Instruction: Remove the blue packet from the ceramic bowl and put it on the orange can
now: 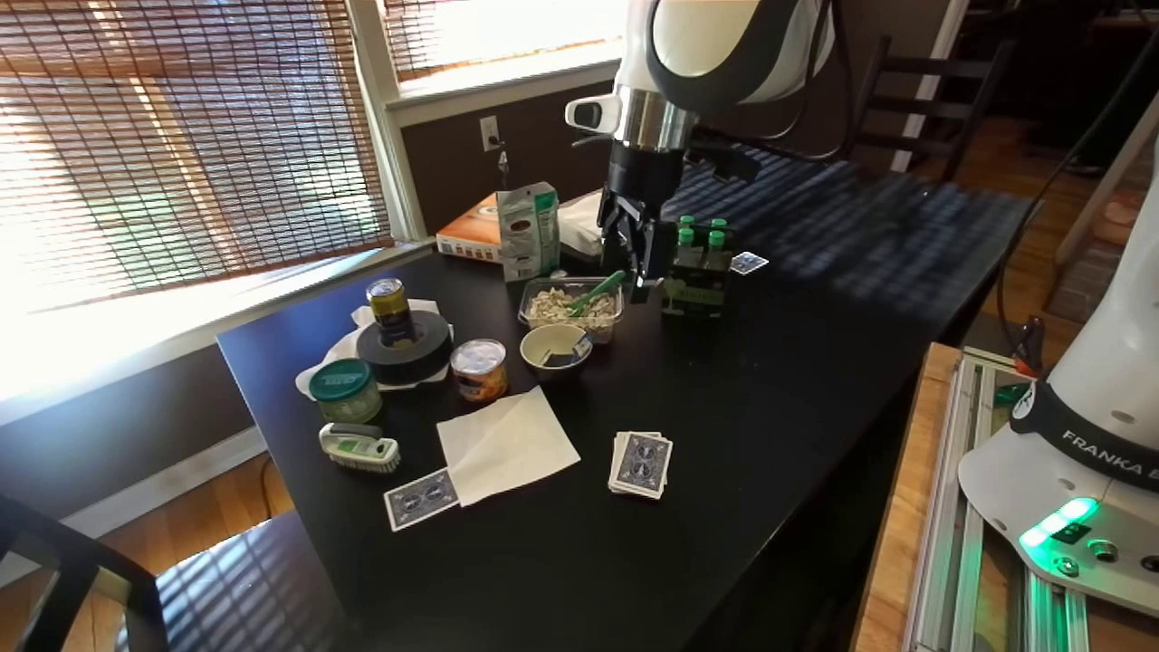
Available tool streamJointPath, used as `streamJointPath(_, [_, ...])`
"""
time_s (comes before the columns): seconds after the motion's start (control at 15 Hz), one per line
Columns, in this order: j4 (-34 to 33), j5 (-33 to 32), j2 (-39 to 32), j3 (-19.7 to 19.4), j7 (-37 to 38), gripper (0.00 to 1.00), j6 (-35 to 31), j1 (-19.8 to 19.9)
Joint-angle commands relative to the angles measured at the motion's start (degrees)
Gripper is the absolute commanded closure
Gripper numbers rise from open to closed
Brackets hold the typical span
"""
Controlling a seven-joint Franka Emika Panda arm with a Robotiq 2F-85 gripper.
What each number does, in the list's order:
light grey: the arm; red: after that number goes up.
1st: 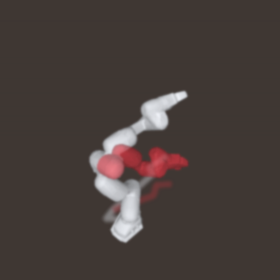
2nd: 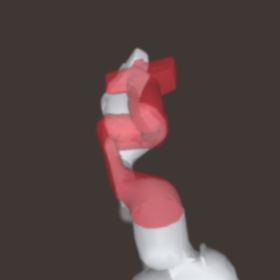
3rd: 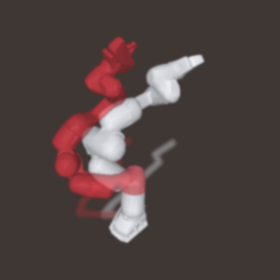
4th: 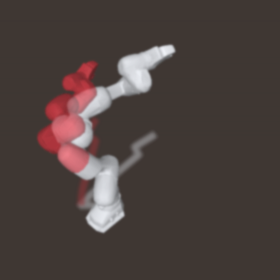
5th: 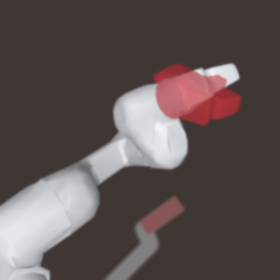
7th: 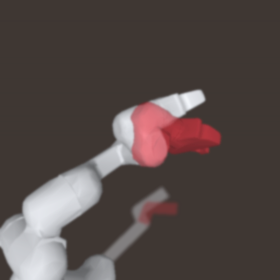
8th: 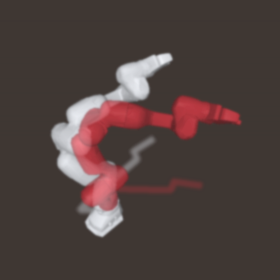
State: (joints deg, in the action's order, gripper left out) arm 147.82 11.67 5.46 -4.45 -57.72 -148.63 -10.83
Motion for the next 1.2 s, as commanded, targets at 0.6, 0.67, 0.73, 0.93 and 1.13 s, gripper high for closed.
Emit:
streamJointPath(0.6, [-2.5,4.3,-14.6,6.2,-30.7,0.0,-20.7,0.8])
streamJointPath(0.67, [-3.7,5.3,-16.8,7.7,-34.4,0.0,-21.2,1.9])
streamJointPath(0.73, [-5.1,5.8,-19.2,8.2,-37.6,0.0,-21.8,3.0])
streamJointPath(0.93, [-9.0,0.8,-25.0,12.0,-37.9,0.0,-23.8,9.9])
streamJointPath(1.13, [-11.7,-1.1,-27.7,14.5,-34.5,0.0,-24.8,15.5])
